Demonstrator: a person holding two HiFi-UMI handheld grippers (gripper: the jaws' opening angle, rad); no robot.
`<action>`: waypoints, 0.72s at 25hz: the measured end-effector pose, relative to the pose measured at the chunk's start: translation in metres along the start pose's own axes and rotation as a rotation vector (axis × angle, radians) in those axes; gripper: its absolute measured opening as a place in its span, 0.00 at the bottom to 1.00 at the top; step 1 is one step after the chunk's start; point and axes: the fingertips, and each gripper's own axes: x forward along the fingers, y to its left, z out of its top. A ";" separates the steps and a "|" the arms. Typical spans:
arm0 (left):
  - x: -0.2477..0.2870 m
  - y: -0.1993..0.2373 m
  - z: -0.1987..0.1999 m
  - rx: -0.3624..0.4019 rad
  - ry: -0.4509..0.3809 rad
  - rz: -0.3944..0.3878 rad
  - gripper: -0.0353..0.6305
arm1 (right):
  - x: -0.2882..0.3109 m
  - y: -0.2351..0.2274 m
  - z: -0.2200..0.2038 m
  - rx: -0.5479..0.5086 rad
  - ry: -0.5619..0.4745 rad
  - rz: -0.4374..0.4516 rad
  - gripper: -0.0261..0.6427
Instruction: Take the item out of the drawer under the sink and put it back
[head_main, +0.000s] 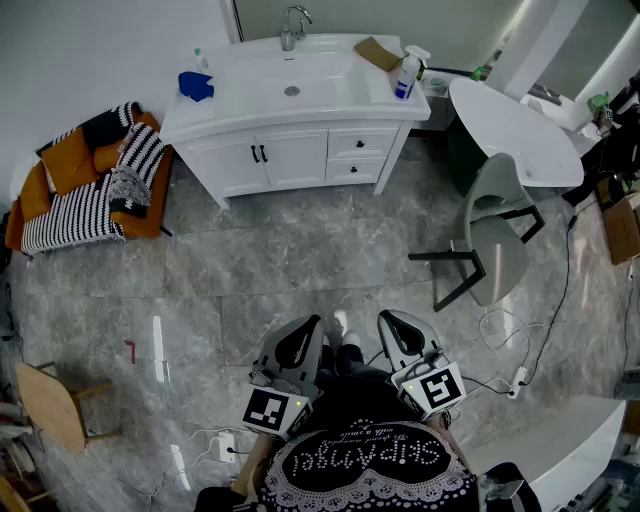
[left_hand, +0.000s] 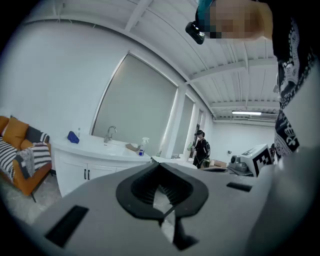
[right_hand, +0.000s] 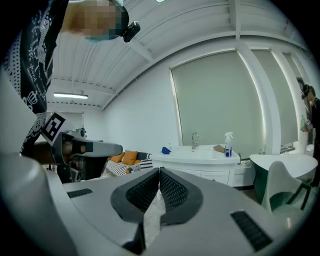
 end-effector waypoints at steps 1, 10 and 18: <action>0.000 -0.002 -0.001 -0.004 0.003 -0.001 0.06 | -0.001 -0.001 0.000 0.002 -0.002 0.001 0.07; 0.018 -0.021 -0.003 0.023 0.015 -0.022 0.06 | -0.018 -0.019 -0.005 0.018 -0.010 -0.008 0.07; 0.058 -0.056 0.004 0.096 0.007 -0.089 0.06 | -0.050 -0.063 0.003 0.070 -0.119 -0.041 0.07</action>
